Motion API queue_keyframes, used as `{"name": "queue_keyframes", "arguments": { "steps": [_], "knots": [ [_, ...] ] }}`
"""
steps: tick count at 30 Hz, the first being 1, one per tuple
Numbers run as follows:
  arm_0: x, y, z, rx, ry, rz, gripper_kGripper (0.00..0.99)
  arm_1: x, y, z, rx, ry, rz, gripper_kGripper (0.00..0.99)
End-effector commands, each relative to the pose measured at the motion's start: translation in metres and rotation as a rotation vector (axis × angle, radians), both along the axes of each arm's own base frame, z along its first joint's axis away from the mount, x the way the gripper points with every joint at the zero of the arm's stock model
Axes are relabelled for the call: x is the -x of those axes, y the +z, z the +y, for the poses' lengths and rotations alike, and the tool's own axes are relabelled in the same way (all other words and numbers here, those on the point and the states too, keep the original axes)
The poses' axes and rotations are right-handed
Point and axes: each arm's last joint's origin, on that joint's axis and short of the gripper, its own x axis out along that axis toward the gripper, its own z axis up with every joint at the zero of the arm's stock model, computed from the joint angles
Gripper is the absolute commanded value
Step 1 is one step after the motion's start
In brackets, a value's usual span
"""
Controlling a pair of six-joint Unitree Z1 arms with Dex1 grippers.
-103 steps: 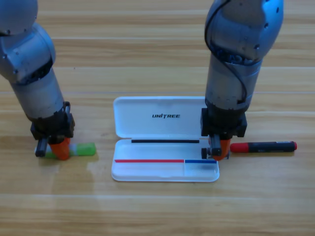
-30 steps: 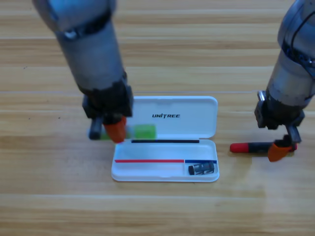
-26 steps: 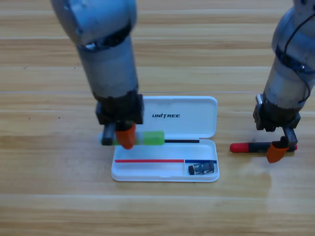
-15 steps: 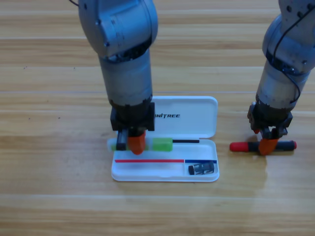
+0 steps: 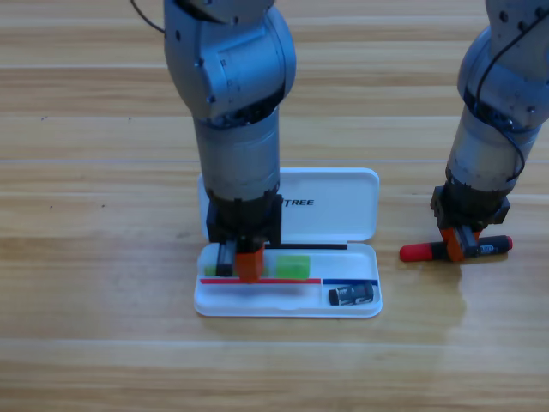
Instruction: Clean up eraser and pencils
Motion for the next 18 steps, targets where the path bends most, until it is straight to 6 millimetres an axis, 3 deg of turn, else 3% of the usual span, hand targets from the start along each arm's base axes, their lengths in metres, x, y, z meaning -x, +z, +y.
{"name": "queue_keyframes", "arguments": {
  "steps": [1, 10, 13, 18],
  "knots": [
    [0.002, -0.026, -0.012, -0.034, -0.007, 0.043, 0.0, -0.001, -0.02, -0.012, 0.032, -0.028, 0.059, 0.0],
    [0.001, -0.029, -0.013, -0.033, -0.001, 0.042, 0.0, 0.047, 0.076, -0.015, -0.023, -0.003, 0.028, 0.0],
    [0.001, -0.029, -0.013, -0.033, 0.0, 0.042, 0.0, 0.059, 0.092, -0.009, -0.044, 0.003, 0.025, 0.0],
    [0.001, -0.03, -0.013, -0.036, 0.003, 0.043, 0.0, 0.064, 0.096, 0.005, -0.054, 0.008, 0.021, 0.0]
  ]
}}
